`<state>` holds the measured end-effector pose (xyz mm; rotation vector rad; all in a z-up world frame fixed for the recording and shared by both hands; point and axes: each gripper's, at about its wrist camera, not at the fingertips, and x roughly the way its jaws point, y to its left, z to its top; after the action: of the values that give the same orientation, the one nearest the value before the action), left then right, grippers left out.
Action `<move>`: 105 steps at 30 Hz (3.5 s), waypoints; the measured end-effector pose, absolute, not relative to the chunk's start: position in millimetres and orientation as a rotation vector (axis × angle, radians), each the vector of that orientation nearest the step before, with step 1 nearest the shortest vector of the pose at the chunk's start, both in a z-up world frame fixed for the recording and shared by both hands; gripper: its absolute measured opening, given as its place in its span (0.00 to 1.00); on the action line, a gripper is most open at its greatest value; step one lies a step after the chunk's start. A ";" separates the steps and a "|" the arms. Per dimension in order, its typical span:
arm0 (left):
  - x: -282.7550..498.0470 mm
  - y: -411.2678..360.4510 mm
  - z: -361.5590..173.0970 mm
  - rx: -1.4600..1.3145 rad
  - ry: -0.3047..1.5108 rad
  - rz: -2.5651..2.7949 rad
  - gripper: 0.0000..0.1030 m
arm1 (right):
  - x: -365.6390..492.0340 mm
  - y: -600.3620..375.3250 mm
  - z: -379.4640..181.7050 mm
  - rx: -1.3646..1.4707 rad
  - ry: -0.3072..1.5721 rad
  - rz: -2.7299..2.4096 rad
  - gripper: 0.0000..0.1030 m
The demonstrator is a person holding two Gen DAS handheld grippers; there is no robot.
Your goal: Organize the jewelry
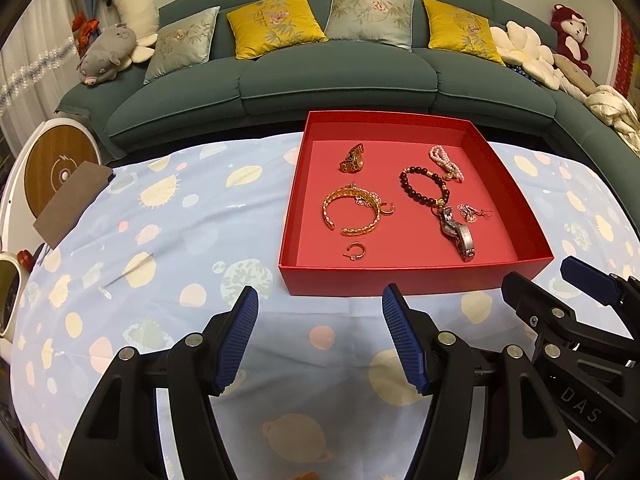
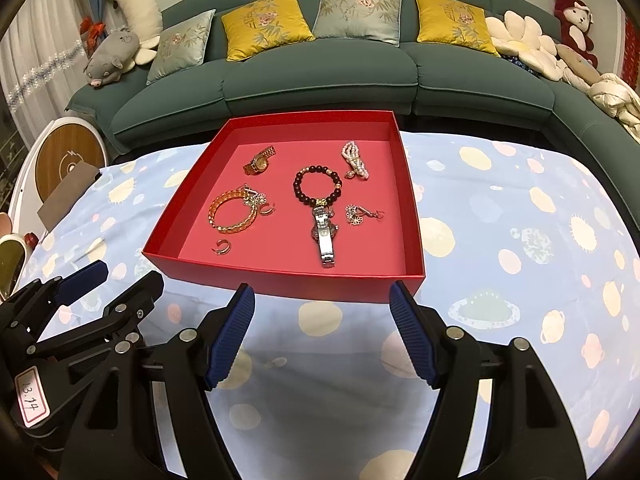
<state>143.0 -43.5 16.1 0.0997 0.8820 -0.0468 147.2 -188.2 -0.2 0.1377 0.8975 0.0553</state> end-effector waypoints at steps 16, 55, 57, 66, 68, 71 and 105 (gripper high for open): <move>145.5 -42.9 15.4 0.098 0.892 -0.053 0.60 | 145.6 -189.5 1.2 0.136 0.894 0.054 0.65; 146.3 -44.5 18.4 0.101 0.885 -0.058 0.58 | 141.0 -189.4 7.3 0.127 0.850 0.014 0.68; 146.1 -44.6 18.4 0.102 0.885 -0.058 0.58 | 140.3 -189.3 7.3 0.126 0.849 0.013 0.68; 146.2 -44.4 18.3 0.101 0.886 -0.058 0.58 | 140.4 -189.4 7.1 0.128 0.849 0.013 0.67; 146.2 -44.4 18.3 0.102 0.885 -0.058 0.58 | 140.3 -189.4 7.1 0.128 0.849 0.014 0.68; 146.3 -44.4 18.2 0.101 0.886 -0.058 0.58 | 140.6 -189.9 7.3 0.129 0.850 0.013 0.67; 145.3 -44.3 17.0 0.092 0.900 -0.049 0.58 | 138.6 -187.9 11.2 0.122 0.832 0.005 0.72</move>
<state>145.3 -44.3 17.0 0.0925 0.8997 -0.0486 138.6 -187.9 11.2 0.1220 0.8320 0.0046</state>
